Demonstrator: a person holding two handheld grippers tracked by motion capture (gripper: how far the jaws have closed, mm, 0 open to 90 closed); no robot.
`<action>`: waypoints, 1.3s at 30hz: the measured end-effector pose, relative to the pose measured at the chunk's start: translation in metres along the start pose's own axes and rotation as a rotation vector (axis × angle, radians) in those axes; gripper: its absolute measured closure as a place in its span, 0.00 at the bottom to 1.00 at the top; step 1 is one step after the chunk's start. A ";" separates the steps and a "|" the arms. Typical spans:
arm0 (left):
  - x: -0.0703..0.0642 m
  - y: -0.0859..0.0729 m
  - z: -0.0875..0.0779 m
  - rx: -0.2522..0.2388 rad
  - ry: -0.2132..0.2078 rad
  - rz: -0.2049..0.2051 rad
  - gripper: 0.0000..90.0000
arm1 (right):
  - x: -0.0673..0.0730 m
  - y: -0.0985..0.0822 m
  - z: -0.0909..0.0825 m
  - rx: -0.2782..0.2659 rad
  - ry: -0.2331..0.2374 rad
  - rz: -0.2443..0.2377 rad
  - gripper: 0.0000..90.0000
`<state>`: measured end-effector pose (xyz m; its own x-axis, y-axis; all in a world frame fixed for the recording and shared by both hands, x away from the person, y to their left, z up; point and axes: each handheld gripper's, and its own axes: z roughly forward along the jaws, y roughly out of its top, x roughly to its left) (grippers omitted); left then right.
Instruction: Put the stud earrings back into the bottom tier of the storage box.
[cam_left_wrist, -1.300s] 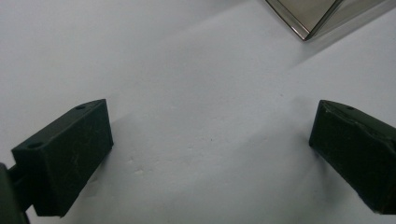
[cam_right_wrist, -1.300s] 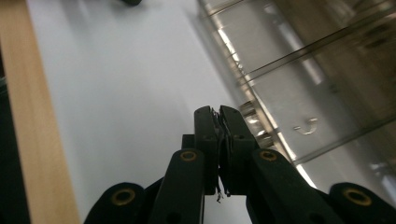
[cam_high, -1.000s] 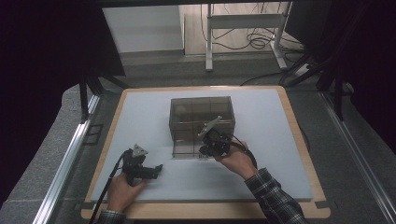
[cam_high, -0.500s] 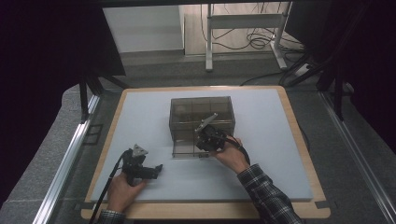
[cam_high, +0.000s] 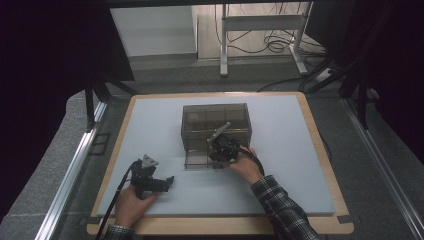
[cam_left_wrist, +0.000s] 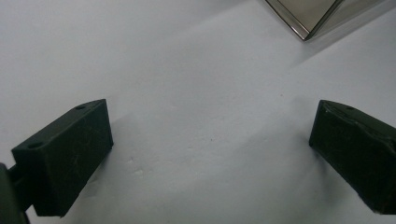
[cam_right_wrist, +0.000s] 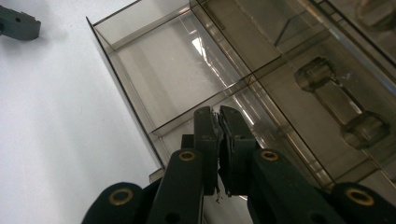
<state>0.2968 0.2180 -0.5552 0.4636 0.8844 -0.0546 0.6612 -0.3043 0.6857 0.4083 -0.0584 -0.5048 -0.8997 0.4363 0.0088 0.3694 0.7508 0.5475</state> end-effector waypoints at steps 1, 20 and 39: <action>0.000 0.000 0.000 0.000 0.000 0.000 0.00 | 0.000 0.000 0.001 0.002 0.000 0.002 0.94; 0.000 0.000 0.000 0.000 0.000 0.000 0.00 | -0.001 0.002 -0.009 -0.021 0.010 0.007 0.82; 0.000 0.000 0.000 0.000 0.000 0.000 0.00 | 0.010 -0.002 -0.028 -0.069 0.005 -0.014 0.70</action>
<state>0.2968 0.2180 -0.5552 0.4637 0.8843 -0.0543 0.6611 -0.3045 0.6857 0.3924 -0.0695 -0.4824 -0.9057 0.4238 0.0046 0.3404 0.7209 0.6037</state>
